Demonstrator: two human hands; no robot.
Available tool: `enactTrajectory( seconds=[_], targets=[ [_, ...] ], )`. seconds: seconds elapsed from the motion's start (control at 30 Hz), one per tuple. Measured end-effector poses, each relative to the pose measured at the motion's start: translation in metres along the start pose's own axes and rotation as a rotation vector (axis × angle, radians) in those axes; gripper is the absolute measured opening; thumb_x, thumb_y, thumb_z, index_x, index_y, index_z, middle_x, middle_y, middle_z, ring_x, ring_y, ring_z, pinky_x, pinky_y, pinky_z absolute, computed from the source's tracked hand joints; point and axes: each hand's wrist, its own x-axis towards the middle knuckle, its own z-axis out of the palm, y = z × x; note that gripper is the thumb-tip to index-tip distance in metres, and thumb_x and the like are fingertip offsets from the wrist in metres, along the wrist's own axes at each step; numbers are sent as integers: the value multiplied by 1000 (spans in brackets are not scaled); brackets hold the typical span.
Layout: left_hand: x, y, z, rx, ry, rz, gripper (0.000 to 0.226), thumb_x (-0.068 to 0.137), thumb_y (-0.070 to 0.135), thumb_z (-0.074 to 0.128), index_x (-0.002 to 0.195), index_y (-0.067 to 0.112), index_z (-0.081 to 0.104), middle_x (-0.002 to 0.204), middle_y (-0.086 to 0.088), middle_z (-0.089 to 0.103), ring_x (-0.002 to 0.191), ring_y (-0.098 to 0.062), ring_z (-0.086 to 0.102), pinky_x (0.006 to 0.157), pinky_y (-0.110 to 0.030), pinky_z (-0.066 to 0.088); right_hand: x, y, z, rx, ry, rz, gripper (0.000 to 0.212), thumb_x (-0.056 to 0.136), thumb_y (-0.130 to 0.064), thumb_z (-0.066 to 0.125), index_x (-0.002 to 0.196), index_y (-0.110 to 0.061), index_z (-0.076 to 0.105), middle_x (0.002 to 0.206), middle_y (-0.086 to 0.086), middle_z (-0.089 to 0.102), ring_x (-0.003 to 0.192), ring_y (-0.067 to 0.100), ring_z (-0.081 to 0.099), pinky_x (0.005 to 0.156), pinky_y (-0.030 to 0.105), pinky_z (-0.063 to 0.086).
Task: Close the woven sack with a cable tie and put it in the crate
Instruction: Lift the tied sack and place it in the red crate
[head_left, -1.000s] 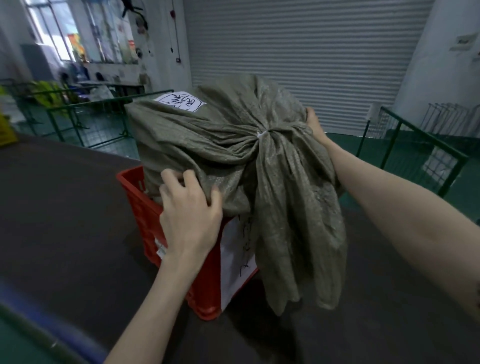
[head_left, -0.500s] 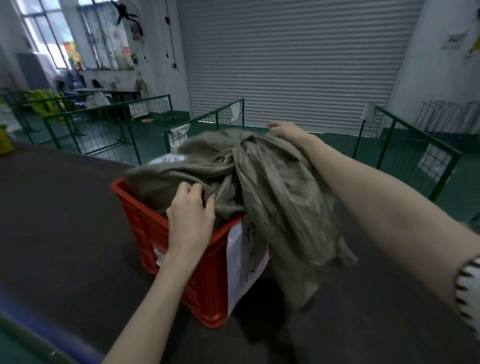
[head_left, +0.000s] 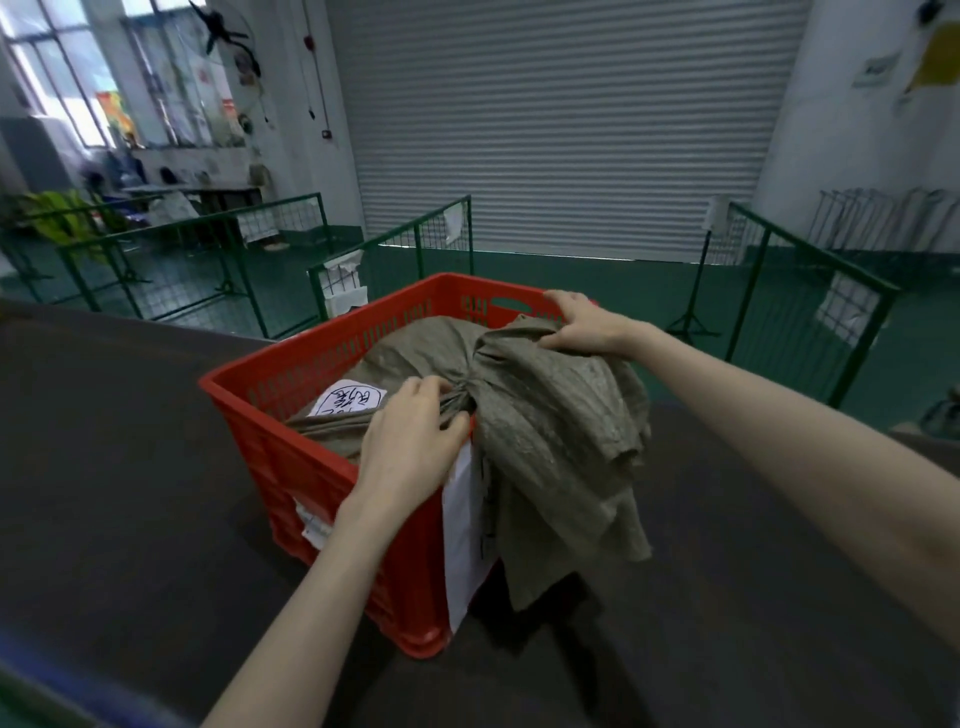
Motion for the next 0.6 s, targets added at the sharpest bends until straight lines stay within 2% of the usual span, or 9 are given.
enactTrajectory(
  seconds=[0.1, 0.17, 0.2, 0.3, 0.4, 0.47, 0.53, 0.6],
  targets=[
    [-4, 17, 14, -105, 51, 81, 38, 87, 25, 57, 121, 9, 52, 120, -12, 51, 114, -31, 52, 97, -43, 42, -16, 24, 7, 151, 18, 88, 88, 87, -34, 60, 151, -18, 2, 158, 16, 5, 145, 32, 15, 118, 45, 18],
    [-13, 29, 29, -226, 97, 111, 42, 84, 22, 60, 123, 7, 51, 121, -12, 48, 117, -29, 49, 102, -40, 39, -28, 37, 15, 283, -10, 139, 93, 86, -35, 63, 151, -21, -3, 158, 14, 7, 145, 30, 16, 118, 46, 19],
    [-19, 34, 37, -284, 108, 97, 47, 84, 23, 61, 126, 7, 48, 124, -11, 47, 120, -27, 46, 106, -38, 37, -35, 42, 21, 366, -41, 144, 97, 83, -37, 66, 150, -22, -3, 157, 13, 14, 143, 29, 23, 116, 47, 24],
    [-39, 44, 65, -358, 109, 2, 60, 86, 28, 62, 137, 9, 38, 140, -9, 35, 132, -22, 33, 111, -25, 21, -52, 52, 40, 623, -97, 176, 91, 81, -28, 70, 149, -22, 10, 136, 0, 40, 121, 21, 49, 100, 40, 44],
    [-51, 50, 91, -393, 122, -48, 64, 87, 29, 60, 142, 15, 31, 148, -8, 17, 139, -22, 17, 110, -21, 9, -61, 56, 63, 642, -31, 230, 73, 78, -31, 73, 138, -15, 35, 127, 2, 56, 109, 19, 59, 95, 42, 50],
    [-54, 54, 108, -440, 137, -98, 65, 85, 23, 63, 142, 17, 31, 146, -10, 16, 137, -24, 18, 113, -26, 12, -68, 56, 73, 697, 21, 242, 65, 76, -31, 74, 129, -14, 42, 117, 2, 61, 103, 17, 62, 89, 41, 53],
    [-54, 59, 121, -560, 191, -203, 68, 82, 13, 66, 140, 11, 31, 143, -15, 20, 133, -27, 26, 114, -33, 24, -78, 55, 76, 757, 35, 248, 59, 77, -26, 73, 124, -16, 40, 107, -1, 60, 95, 13, 62, 76, 33, 53],
    [-52, 68, 126, -774, 239, -388, 62, 86, 6, 62, 139, 4, 29, 143, -20, 27, 130, -32, 35, 105, -33, 40, -88, 55, 77, 785, 73, 226, 54, 80, -17, 70, 124, -14, 39, 105, 3, 61, 87, 11, 61, 68, 27, 49]
  ],
)
